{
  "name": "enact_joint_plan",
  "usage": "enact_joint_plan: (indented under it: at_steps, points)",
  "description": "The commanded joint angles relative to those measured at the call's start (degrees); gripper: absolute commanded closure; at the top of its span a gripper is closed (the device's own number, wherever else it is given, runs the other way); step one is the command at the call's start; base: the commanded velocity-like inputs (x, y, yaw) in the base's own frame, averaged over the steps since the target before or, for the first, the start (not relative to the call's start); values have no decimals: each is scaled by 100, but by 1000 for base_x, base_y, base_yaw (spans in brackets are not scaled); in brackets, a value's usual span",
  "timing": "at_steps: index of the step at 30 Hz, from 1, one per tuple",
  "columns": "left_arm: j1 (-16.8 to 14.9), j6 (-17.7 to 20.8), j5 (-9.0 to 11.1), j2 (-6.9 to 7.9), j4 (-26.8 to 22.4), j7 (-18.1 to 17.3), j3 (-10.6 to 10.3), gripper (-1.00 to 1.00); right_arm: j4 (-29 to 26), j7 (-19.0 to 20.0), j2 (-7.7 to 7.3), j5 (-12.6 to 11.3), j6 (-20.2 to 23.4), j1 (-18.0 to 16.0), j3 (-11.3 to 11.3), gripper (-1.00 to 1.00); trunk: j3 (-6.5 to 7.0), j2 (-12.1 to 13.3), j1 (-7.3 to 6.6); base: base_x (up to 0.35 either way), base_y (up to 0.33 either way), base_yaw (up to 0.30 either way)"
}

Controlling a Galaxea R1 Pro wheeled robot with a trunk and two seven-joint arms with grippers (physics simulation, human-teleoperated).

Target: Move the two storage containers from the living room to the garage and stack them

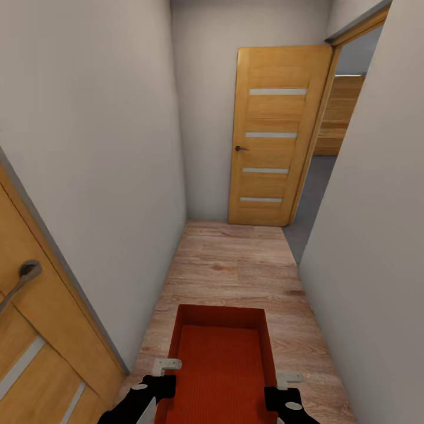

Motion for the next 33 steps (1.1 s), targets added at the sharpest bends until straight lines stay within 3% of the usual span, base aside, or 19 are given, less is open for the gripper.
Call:
enact_joint_plan:
  at_steps: [1, 33]
  points:
    - [1, 38, -72, 60, 3, 51, 37, 100, -17, -109, -53, 95, -19, -9, -58, 100, -9, -9, 5, 323, 0, 0]
    - [1, 39, -72, 60, -6, 51, 37, 100, -17, -100, -55, 95, -11, -9, -58, 100, -9, -9, 5, 323, 0, 0]
